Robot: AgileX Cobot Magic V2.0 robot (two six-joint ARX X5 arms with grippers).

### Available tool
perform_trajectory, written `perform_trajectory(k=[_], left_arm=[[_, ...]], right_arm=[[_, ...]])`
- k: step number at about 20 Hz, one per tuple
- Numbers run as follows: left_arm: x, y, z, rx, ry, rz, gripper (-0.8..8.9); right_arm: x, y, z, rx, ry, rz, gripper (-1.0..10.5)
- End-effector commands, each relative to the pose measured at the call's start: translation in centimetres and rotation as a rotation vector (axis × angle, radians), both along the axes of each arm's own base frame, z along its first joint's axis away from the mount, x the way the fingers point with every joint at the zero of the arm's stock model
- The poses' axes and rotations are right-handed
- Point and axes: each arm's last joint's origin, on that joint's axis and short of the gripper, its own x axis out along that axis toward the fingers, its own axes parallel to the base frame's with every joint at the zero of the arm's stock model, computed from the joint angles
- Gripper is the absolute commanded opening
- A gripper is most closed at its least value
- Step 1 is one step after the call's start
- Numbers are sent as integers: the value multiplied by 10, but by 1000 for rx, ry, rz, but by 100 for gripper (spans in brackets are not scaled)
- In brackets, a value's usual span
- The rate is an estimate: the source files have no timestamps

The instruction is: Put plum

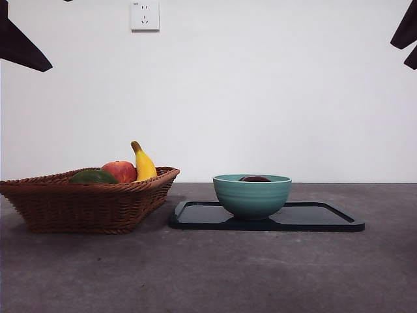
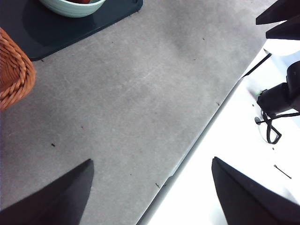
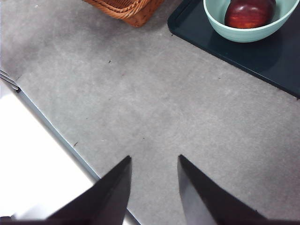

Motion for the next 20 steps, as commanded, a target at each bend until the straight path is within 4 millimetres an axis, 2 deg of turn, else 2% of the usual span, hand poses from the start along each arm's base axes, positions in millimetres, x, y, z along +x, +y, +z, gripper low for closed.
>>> perform_trajectory(k=[1,7,12,16,20], left_arm=[[1,-2,3,-3,-23,-21,404],[6,-4,8,-41,-87,-10,403],[21,-19,26,-66,-315,27,406],[51,-39,46,-35,-375,39,406],[97,-69,65,-17,-402,5,406]], right_arm=[[1,1,1,3,-8,12,159],[1,1,1,3,-8,12,159],[1,1,1,3,-8,12,159],[1,1,1,4,-8,13,159],[0,2,1,19,-1,30,159]])
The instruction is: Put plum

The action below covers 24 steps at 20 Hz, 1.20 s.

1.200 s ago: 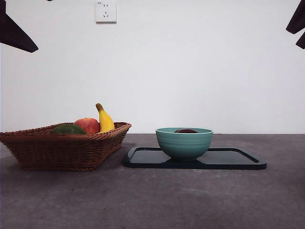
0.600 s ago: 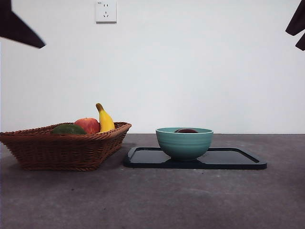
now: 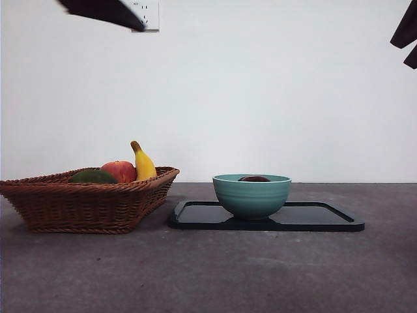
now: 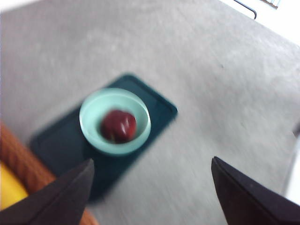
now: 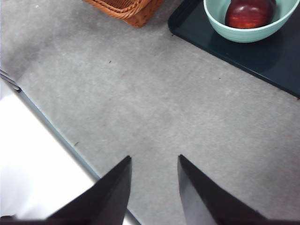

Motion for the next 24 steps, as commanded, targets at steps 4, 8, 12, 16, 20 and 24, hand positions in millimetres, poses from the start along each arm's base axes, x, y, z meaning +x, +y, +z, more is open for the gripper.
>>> perform_trajectory(k=[4,8,12,16,20,24], left_arm=[[62,-48,7,22,-22,-37,406],[96,-81,-17,75,5,-60,406],[115,-104,-51,160,16,-99,406],[125,-121,-84,211,23,-149,406],[133,-137,-111,224,11,-181,405],[139,-147,-136,240,31,-195,405]], right_arm=[[0,2,1,25,1,35,159],[0,2,1,25,2,35,159],[0,2,1,23,7,34,159],[-1,2,1,23,8,34,159],[-1,1,0,17,22,35,159],[-4,0,-2,2,54,34,159]])
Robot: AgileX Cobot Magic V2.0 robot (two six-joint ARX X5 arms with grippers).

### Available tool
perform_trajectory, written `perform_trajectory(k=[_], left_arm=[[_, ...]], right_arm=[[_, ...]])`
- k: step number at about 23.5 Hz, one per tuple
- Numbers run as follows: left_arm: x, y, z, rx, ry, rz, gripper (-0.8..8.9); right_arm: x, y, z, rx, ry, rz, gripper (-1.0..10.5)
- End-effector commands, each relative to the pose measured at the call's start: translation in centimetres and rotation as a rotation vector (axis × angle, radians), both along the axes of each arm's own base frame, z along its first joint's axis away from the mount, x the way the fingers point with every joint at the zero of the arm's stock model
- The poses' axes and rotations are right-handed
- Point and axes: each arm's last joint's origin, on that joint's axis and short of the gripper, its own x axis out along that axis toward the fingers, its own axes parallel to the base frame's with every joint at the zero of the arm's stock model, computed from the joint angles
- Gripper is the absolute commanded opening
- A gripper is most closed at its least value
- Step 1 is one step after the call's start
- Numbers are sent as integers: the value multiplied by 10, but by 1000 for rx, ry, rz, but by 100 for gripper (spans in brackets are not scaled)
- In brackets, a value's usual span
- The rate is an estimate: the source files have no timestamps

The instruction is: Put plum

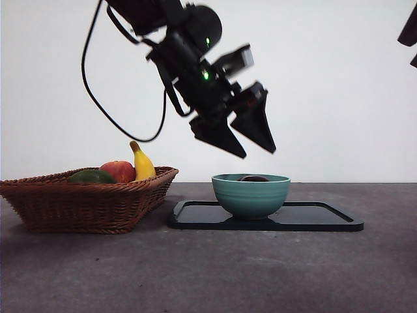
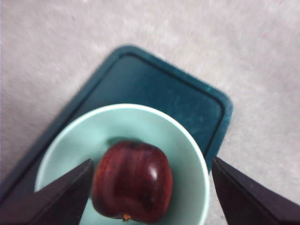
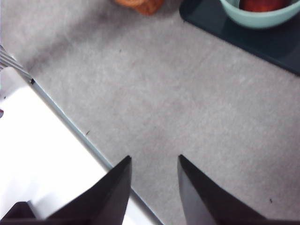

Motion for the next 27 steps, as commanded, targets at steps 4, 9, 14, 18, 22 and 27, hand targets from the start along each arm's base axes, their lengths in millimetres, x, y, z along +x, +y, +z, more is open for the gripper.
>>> perform_trajectory(k=[4,9,14,18,22,27], left_arm=[[4,-12,-14,26,-24,-43,404],[7,-13,-27,62,-24,-39,404],[8,-16,-38,81,-16,-54,404],[8,-17,-40,87,-21,-61,397],[10,-17,-40,100,-49,-40,338],[10,-17,-39,97,-54,-39,214]], right_arm=[[0,1,0,-2,6,11,159],[-1,1,0,-4,12,12,159],[-1,1,-1,-5,13,12,159],[-1,1,-1,-5,13,12,159],[-1,1,-1,-5,13,12,159],[0,1,0,-4,9,12,159]])
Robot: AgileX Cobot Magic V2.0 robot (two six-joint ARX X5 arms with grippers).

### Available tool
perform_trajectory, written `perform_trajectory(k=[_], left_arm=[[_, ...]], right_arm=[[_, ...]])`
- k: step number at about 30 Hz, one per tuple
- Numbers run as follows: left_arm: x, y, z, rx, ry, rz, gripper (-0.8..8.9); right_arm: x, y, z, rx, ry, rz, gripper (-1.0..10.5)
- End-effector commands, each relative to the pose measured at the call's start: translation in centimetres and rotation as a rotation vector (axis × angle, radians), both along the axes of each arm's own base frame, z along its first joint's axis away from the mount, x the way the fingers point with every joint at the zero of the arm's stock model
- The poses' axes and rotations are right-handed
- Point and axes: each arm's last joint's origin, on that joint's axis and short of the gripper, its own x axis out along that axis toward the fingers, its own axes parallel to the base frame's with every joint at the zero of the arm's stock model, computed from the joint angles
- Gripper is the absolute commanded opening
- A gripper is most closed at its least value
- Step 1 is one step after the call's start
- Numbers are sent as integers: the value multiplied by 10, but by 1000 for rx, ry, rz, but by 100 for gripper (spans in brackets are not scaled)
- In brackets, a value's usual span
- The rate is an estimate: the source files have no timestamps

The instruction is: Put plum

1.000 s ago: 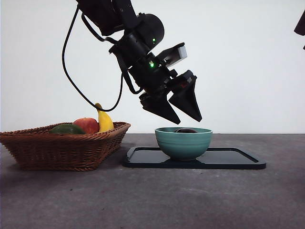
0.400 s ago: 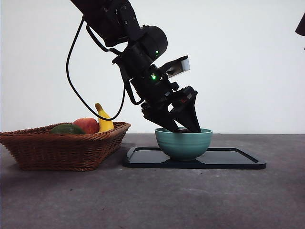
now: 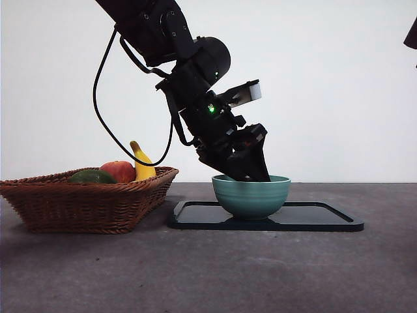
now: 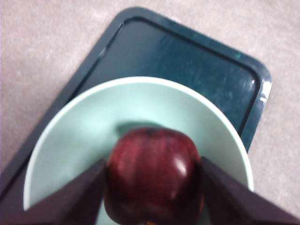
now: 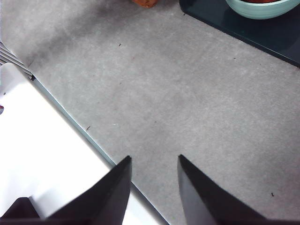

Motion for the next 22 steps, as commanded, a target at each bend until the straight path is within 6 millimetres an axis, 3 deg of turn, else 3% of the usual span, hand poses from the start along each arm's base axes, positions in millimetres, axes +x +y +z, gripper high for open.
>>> perform_trajectory(k=[1,9,12,22], left_arm=[[2,-8,-5,3,-8,-16,214],[1,-7,-6,13,6,-16,228],[-1,-6,-9,32,33,-16,353],[-1,-6,-11,38,40,-16,353]], right_arm=[[1,1,1,3,-7,11,159],[1,1,1,3,-7,11,159],[1,1,1,3,-7,11,159],[2,2,2,8,-22,11,159]])
